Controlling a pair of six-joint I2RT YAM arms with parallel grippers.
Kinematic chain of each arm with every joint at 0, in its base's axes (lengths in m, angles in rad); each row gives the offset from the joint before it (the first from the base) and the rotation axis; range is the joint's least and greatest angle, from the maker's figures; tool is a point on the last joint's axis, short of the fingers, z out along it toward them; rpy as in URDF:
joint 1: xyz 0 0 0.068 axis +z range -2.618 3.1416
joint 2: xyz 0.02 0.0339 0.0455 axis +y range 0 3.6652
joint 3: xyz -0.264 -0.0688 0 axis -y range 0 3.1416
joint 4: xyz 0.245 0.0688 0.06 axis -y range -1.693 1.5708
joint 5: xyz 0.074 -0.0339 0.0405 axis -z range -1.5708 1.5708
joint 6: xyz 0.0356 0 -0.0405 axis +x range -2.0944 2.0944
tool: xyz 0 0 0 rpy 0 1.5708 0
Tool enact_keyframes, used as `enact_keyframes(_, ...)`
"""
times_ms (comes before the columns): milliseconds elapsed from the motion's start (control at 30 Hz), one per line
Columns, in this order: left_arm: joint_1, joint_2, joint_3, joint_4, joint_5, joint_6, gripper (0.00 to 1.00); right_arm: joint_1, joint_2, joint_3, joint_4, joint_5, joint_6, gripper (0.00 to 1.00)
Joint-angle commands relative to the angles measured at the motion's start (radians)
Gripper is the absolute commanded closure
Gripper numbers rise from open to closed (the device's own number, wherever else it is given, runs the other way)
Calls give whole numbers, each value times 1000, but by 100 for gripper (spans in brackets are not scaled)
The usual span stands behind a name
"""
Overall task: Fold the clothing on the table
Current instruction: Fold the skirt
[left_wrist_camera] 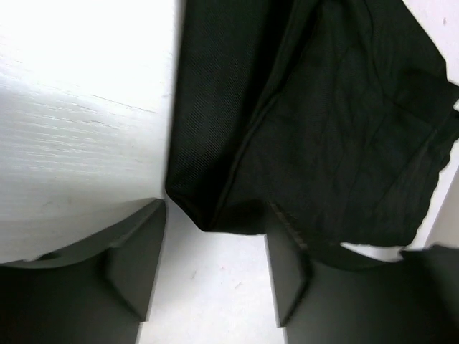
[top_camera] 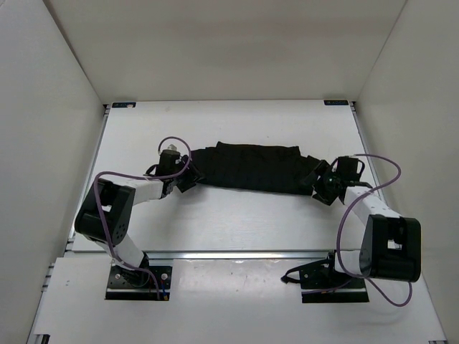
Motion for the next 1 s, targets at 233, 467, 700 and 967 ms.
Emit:
enact_keyframes(233, -14, 51, -2, 77, 9, -75, 79, -6, -32, -74, 107, 54, 76, 24)
enact_keyframes(467, -11, 12, -63, 89, 58, -67, 100, -41, -8, -131, 167, 35, 111, 29)
enact_keyframes(700, -19, -37, -123, 89, 69, -56, 100, -47, 93, -123, 238, 6, 97, 52)
enact_keyframes(967, -48, -71, -168, 85, 85, -42, 100, -90, 80, -36, 141, -41, 61, 100)
